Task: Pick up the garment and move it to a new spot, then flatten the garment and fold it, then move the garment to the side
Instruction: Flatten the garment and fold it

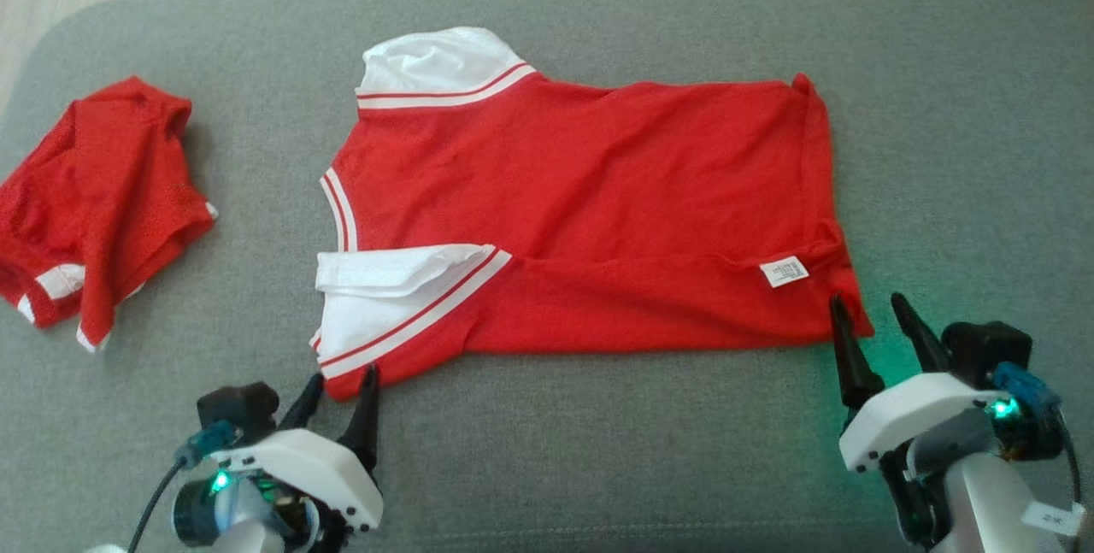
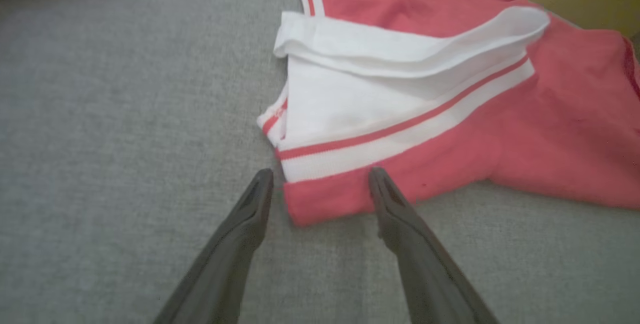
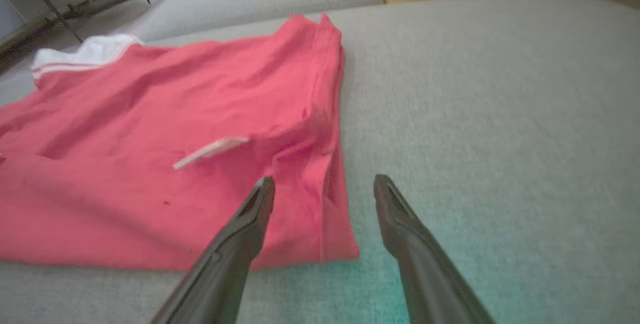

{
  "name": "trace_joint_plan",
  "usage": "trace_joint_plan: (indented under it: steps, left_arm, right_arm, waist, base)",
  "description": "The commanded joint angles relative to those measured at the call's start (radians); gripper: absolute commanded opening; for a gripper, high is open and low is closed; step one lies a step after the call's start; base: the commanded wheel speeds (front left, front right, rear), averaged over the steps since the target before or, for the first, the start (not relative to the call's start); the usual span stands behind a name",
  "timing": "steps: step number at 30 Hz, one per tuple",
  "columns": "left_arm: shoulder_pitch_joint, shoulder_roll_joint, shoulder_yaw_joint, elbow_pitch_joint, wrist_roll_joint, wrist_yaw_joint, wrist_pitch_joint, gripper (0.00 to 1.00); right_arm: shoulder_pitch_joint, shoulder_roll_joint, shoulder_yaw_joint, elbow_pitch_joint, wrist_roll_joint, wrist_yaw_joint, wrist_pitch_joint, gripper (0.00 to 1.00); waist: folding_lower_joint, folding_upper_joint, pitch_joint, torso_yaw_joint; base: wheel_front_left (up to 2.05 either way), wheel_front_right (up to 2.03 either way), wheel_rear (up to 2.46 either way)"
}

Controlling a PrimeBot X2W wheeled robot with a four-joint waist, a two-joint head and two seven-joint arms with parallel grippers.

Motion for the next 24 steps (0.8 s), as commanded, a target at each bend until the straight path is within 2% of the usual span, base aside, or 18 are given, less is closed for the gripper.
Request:
trace_joint_plan:
  steps: [1, 8, 9, 10, 11, 18, 24]
  left_arm:
    - [-0.05, 0.004, 0.036, -0.012, -0.017, -0.004, 0.007, 1.0]
    - [-0.092, -0.01, 0.042, 0.065, -0.091, -0.028, 0.068, 1.0]
    - [-0.097, -0.01, 0.041, 0.071, -0.097, -0.033, 0.073, 0.8]
    - [-0.101, -0.01, 0.041, 0.076, -0.1, -0.036, 0.074, 0.31]
    - [-0.106, -0.01, 0.041, 0.081, -0.102, -0.038, 0.073, 0.02]
    - [-0.111, 0.0, 0.038, 0.086, -0.099, -0.047, 0.035, 0.0]
    - [-0.077, 0.015, 0.034, 0.01, -0.092, -0.036, 0.031, 0.0]
  right_arm:
    - [-0.037, -0.004, 0.011, -0.002, -0.006, -0.001, 0.004, 1.0]
    - [-0.087, 0.012, -0.009, 0.125, -0.009, -0.001, 0.04, 1.0]
    - [-0.094, 0.013, -0.008, 0.139, -0.005, -0.001, 0.046, 0.7]
    - [-0.101, 0.014, -0.005, 0.149, 0.001, -0.001, 0.048, 0.28]
    - [-0.107, 0.016, 0.0, 0.159, 0.008, -0.001, 0.053, 0.0]
    - [-0.114, 0.02, 0.014, 0.183, 0.063, -0.001, 0.05, 0.0]
    - [-0.065, 0.02, -0.012, 0.115, 0.091, -0.001, 0.051, 0.0]
  waist:
    - [0.0, -0.0001, 0.012, 0.003]
    - [0.0, -0.0001, 0.039, 0.008]
    - [0.0, -0.0001, 0.041, 0.008]
    - [0.0, -0.0001, 0.042, 0.009]
    - [0.0, -0.0001, 0.044, 0.009]
    - [0.0, -0.0001, 0.04, 0.013]
    - [0.0, -0.0001, 0.023, 0.019]
  base:
    - [0.0, 0.0, 0.0]
    - [0.0, 0.0, 0.0]
    - [0.0, 0.0, 0.0]
    - [0.0, 0.0, 0.0]
    - [0.0, 0.0, 0.0]
    - [0.0, 0.0, 0.0]
    - [0.0, 0.0, 0.0]
